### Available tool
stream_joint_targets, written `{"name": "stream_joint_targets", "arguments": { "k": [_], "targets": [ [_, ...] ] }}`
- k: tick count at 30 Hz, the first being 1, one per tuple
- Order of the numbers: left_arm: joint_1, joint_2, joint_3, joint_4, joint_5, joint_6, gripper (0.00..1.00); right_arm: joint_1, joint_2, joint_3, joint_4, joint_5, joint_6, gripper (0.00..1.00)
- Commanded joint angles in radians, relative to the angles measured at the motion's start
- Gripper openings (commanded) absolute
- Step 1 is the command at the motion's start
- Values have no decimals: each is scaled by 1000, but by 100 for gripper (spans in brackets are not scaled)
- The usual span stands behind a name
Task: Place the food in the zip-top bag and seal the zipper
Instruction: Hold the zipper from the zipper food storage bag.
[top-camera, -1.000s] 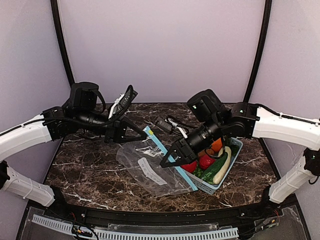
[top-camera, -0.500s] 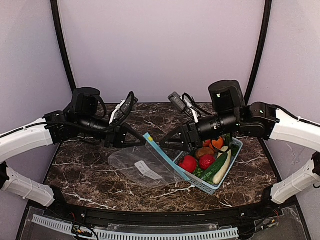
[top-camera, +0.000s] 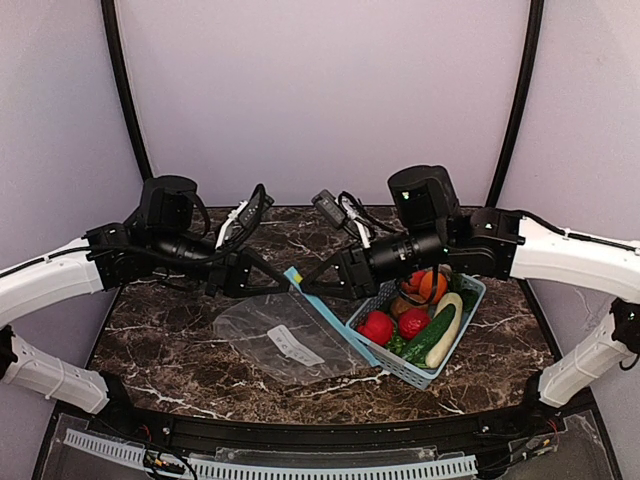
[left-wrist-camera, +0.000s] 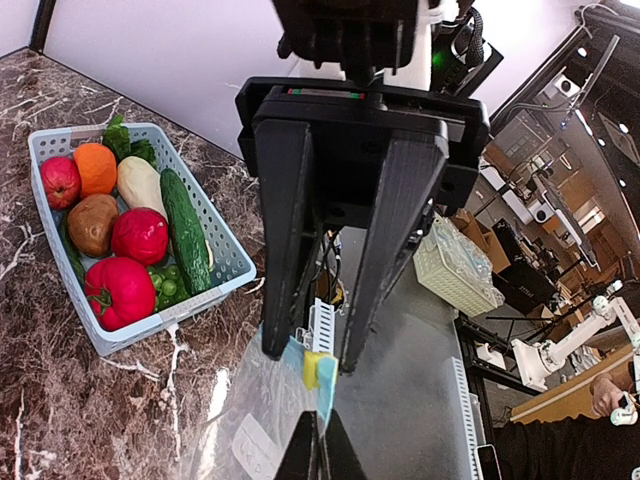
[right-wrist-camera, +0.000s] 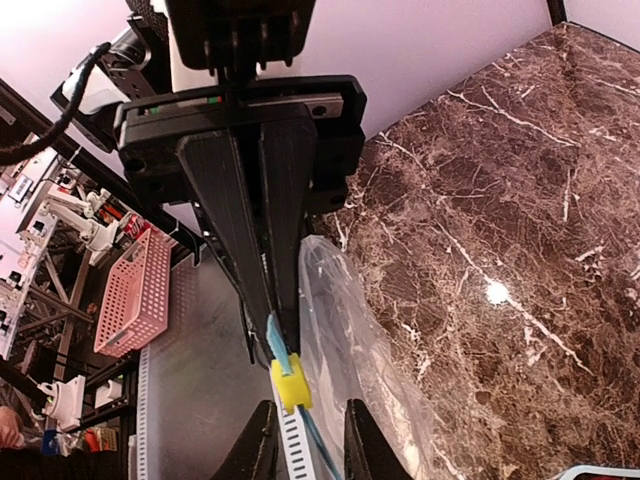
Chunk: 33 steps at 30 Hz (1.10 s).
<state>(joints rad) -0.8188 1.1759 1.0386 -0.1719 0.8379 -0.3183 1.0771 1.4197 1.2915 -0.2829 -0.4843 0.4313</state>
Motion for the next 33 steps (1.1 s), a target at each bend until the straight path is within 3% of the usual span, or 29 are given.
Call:
{"name": "stream_joint_targets", "arguments": {
  "k": [1, 24, 33],
  "targets": [
    [-5, -25, -23, 20, 17, -2, 1, -1, 2, 33, 62, -38, -9, 20],
    [-5, -19, -26, 58, 17, -15, 1, -1, 20, 43, 61, -41, -12, 1],
    [-5, -39, -38, 80, -35, -22, 1, -1, 19, 37, 48, -16, -17, 0]
  ]
}}
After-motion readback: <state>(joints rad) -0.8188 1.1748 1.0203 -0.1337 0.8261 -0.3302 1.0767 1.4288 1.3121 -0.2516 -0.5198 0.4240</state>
